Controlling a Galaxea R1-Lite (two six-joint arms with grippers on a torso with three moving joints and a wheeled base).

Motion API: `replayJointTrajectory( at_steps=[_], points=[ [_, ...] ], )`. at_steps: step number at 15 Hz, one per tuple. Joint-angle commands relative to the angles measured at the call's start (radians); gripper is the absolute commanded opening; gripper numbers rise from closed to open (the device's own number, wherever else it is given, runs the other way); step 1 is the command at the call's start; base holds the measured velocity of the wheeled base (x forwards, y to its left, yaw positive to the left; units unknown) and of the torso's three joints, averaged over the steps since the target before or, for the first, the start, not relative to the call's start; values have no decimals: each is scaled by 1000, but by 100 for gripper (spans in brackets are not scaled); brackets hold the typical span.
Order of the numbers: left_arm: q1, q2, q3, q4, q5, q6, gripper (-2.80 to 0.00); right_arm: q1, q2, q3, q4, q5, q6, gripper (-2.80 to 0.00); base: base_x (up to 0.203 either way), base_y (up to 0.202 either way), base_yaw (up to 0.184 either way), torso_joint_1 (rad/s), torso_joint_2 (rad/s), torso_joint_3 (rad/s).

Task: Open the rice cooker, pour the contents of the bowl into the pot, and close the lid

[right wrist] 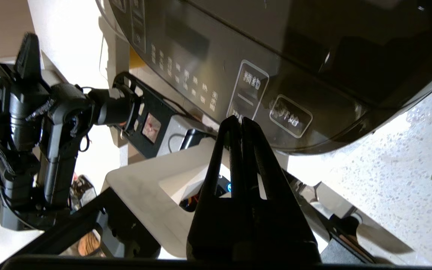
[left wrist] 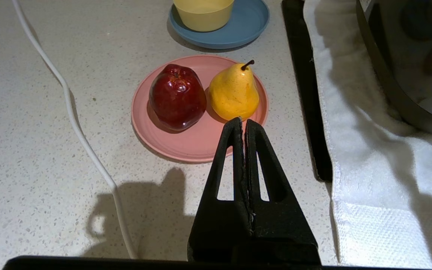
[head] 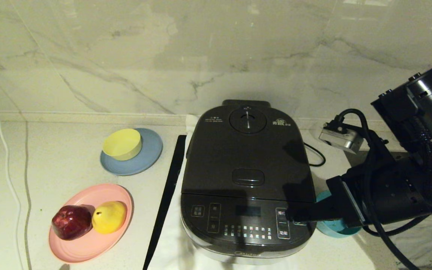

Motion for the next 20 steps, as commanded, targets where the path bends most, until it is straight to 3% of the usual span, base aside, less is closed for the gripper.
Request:
replayJointTrajectory(
  at_steps=[1, 3, 20],
  points=[
    [0, 0, 8, 0, 1, 0, -280, -13, 4, -16, 3, -17, 3, -280, 0, 0, 0, 0, 0, 0],
    [0, 0, 8, 0, 0, 0, -280, -16, 8, -16, 1, -62, 3, -280, 0, 0, 0, 0, 0, 0],
    [0, 0, 8, 0, 1, 0, -280, -35, 29, -7, 4, -59, 4, -280, 0, 0, 0, 0, 0, 0]
  ],
)
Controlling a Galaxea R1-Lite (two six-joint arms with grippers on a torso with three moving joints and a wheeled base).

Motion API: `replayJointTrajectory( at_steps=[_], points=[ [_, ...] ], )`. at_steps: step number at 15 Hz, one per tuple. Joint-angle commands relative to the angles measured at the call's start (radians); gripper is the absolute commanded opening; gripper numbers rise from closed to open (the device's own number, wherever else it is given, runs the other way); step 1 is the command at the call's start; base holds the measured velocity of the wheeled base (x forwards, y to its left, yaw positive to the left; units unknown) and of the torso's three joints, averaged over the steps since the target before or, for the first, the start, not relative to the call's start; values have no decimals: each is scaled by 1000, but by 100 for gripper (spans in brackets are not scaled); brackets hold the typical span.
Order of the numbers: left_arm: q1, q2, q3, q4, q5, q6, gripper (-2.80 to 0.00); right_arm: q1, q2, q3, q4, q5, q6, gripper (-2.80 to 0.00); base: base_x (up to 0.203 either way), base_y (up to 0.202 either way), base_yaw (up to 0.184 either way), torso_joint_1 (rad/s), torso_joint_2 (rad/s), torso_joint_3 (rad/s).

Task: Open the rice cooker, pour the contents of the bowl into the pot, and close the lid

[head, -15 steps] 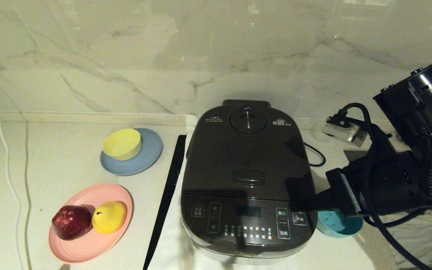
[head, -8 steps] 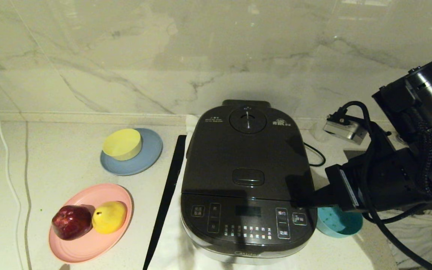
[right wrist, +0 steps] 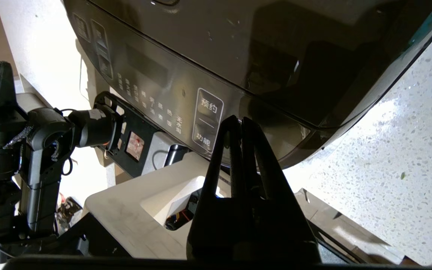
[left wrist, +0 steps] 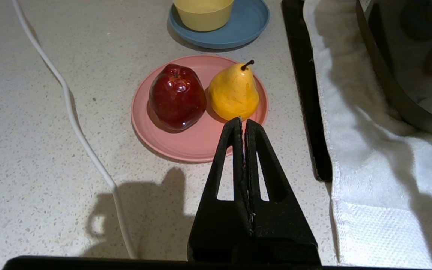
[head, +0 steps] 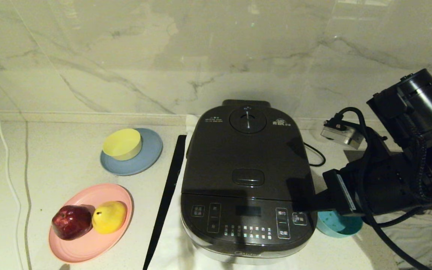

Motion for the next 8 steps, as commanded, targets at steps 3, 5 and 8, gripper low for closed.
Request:
replayJointTrajectory(
  at_steps=[3, 5, 8],
  points=[
    [0, 0, 8, -1, 0, 0, -280, 8, 1, 11, 3, 2, 3, -280, 0, 0, 0, 0, 0, 0],
    [0, 0, 8, -1, 0, 0, -280, 8, 0, 14, 3, 2, 4, -280, 0, 0, 0, 0, 0, 0],
    [0, 0, 8, -1, 0, 0, -280, 8, 4, 15, 5, 2, 4, -280, 0, 0, 0, 0, 0, 0]
  ],
)
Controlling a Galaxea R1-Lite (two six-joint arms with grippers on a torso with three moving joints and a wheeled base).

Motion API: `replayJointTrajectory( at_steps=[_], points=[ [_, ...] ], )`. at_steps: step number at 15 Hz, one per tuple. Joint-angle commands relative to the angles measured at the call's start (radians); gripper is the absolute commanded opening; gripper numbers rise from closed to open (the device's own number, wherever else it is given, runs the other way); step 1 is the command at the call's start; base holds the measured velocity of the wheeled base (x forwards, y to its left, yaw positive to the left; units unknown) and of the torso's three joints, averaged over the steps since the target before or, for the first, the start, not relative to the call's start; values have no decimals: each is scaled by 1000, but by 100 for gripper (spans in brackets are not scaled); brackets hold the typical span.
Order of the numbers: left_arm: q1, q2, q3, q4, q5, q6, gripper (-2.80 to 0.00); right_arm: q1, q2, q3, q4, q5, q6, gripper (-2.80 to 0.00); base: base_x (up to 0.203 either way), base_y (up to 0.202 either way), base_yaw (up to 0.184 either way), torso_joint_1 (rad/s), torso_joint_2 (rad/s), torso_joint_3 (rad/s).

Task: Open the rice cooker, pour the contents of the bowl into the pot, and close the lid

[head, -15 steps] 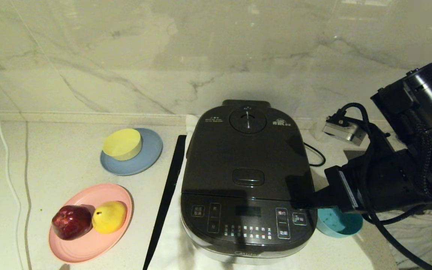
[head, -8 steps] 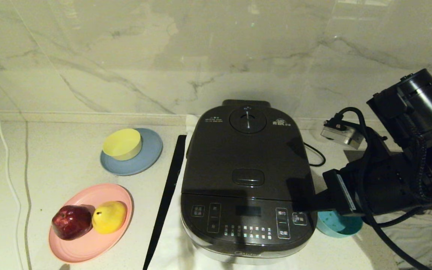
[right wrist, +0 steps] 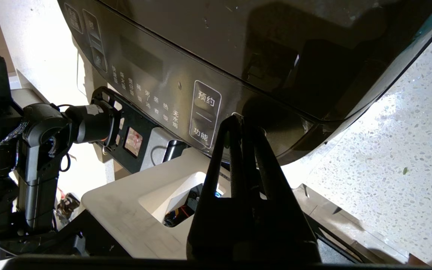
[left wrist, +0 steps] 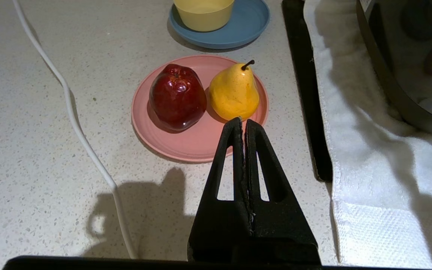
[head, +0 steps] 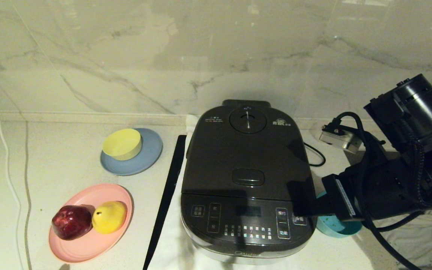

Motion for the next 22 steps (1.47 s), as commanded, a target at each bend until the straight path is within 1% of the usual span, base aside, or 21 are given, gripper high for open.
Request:
replayJointTrajectory(
  at_steps=[1, 12, 22],
  points=[
    [0, 0, 8, 0, 0, 0, -280, 0, 5, 1, 3, 2, 3, -280, 0, 0, 0, 0, 0, 0],
    [0, 0, 8, 0, -1, 0, -280, 2, 23, 10, 0, 2, 3, -280, 0, 0, 0, 0, 0, 0],
    [-1, 0, 8, 0, 0, 0, -280, -7, 39, 22, -35, 2, 3, -280, 0, 0, 0, 0, 0, 0]
  ],
)
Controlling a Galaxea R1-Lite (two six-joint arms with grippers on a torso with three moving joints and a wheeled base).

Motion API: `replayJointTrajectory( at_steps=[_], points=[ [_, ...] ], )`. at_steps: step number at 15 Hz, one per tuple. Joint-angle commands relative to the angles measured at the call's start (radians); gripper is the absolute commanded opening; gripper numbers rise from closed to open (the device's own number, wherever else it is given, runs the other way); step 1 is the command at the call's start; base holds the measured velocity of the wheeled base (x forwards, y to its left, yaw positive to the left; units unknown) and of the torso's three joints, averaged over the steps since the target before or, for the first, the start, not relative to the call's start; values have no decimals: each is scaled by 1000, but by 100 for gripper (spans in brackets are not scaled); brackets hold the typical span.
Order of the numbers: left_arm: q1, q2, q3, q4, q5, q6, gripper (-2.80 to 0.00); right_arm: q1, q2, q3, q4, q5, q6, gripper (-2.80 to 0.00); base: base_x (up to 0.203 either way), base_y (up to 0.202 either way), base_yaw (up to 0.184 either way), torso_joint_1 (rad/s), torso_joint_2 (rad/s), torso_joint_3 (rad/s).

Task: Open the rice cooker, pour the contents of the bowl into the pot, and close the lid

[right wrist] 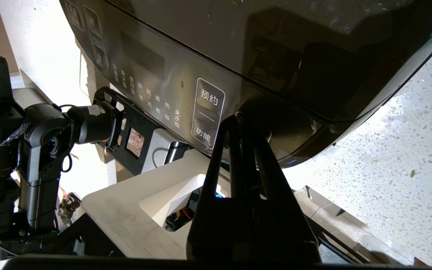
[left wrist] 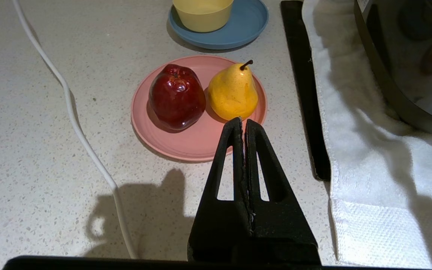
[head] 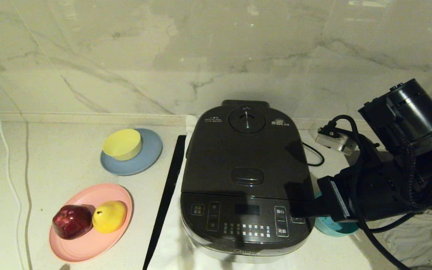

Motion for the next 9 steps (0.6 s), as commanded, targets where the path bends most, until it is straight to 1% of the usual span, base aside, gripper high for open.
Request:
replayJointTrajectory(
  at_steps=[1, 9],
  points=[
    [0, 0, 8, -1, 0, 1, -280, -3, 9, 0, -2, 0, 3, -280, 0, 0, 0, 0, 0, 0],
    [0, 0, 8, -1, 0, 1, -280, -6, 6, 14, -3, 0, 3, -280, 0, 0, 0, 0, 0, 0]
  ],
)
